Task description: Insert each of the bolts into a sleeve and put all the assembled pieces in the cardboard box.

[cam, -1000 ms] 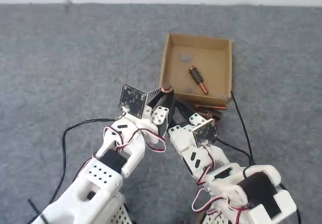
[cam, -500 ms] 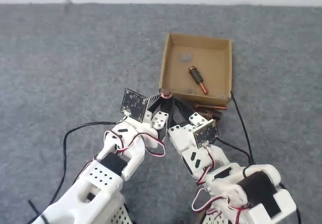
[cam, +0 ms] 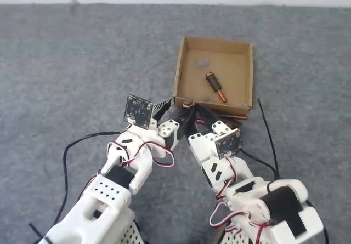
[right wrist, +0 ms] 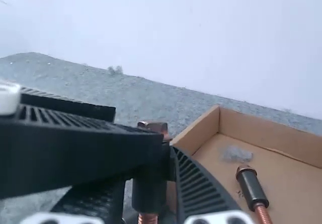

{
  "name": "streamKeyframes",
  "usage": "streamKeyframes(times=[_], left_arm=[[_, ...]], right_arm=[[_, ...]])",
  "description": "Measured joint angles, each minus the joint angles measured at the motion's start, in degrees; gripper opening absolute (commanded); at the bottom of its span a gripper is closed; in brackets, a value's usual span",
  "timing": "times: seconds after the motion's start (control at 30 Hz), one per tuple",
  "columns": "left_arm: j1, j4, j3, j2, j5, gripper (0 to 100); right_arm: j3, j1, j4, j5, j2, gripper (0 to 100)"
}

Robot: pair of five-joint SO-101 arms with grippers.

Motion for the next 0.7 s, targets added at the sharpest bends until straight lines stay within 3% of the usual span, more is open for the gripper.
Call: streamKeyframes(times=[0.33,0.5,0.7], left_arm=[[3.6,0.0,0.0,-0.3,0.1,20],[3.9,0.5,1.9,-9.6,2.6,20],[3.9,14.4,3.8,-28.0,3.1,20]], right_arm=[[0.0,0.2,0.0,0.0,0.0,0.6],[0.0,0.2,0.0,0.0,0.0,0.6],[0.0,0.2,0.0,0.0,0.0,0.6]])
